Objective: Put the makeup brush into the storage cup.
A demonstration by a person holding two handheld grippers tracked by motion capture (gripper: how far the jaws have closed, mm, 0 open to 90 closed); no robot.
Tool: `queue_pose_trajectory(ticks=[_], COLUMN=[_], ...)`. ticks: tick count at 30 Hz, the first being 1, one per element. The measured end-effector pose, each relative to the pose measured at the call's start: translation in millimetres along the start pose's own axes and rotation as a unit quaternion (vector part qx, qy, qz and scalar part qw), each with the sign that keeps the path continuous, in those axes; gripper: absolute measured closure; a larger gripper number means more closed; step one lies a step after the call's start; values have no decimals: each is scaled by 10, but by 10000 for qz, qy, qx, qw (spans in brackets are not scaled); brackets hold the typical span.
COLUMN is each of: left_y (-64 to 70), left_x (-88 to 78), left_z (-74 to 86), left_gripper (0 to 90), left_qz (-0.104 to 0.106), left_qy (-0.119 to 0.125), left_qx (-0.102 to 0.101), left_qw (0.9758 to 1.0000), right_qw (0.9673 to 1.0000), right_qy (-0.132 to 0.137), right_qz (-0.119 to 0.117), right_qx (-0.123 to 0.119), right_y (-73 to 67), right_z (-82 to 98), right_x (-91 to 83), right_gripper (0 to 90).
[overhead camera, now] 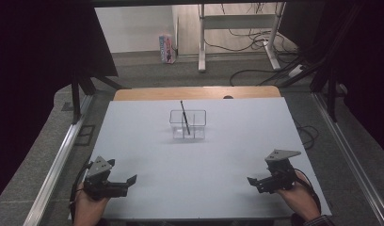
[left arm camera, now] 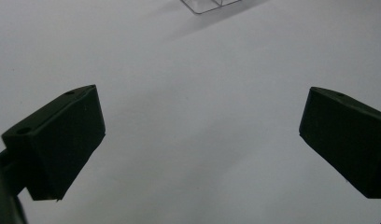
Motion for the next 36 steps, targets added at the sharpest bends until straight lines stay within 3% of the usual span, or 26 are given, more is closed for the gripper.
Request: queue_pose_trajectory(ticks=[16, 29, 36], left_y=[-28, -24, -20], left_x=[-40, -16, -24], left_z=[117, 202, 214], left_gripper=[8, 4, 4], left_qz=[-229, -297, -324], left_qy=[-172, -434, -443], left_qx=[-5, -31, -50], left_qw=[9996, 9986, 9985], right_qw=[10000, 10000, 9999], right_qy=[-53, -73, -95], right_qz=[-5, -1, -2], right_qx=[-12, -33, -39], right_y=[-3, -7, -9], right_z=[4, 2, 0], right_x=[14, 24, 27], right_gripper=[0, 0, 0])
Point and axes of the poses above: each handheld gripper's, and its own axes: x roughly forward along the jaws, z roughly out of its underside, y roughly to its right, the point moved 3 cm from there along x, roughly forward along the jaws, and after that the axes turned 12 degrees about -y, right-handed, at the moved point
